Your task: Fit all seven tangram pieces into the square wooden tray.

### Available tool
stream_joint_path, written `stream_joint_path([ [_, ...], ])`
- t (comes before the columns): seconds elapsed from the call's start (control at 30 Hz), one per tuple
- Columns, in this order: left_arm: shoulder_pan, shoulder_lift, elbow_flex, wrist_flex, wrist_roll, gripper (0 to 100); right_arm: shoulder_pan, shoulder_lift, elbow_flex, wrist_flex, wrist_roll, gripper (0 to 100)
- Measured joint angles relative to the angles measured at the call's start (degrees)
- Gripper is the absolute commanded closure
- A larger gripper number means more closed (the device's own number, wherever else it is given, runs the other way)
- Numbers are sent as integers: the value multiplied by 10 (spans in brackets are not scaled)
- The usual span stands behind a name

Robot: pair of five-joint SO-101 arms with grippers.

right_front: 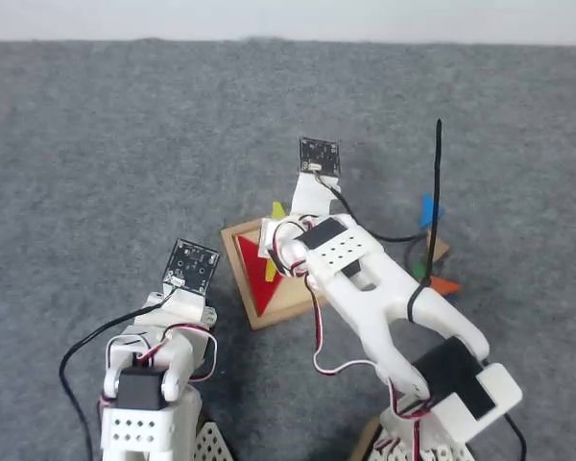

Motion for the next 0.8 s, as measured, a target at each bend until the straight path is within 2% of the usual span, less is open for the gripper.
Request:
stream_joint_path([
  [0.3, 0, 0, 0, 0, 0, 978, 7, 0, 12, -1, 2, 885],
  [0.57, 0, 0, 0, 0, 0, 978, 30, 0, 12, 2, 2, 775],
  [0.8, 0, 0, 0, 0, 0, 978, 47, 0, 12, 23, 3, 768],
])
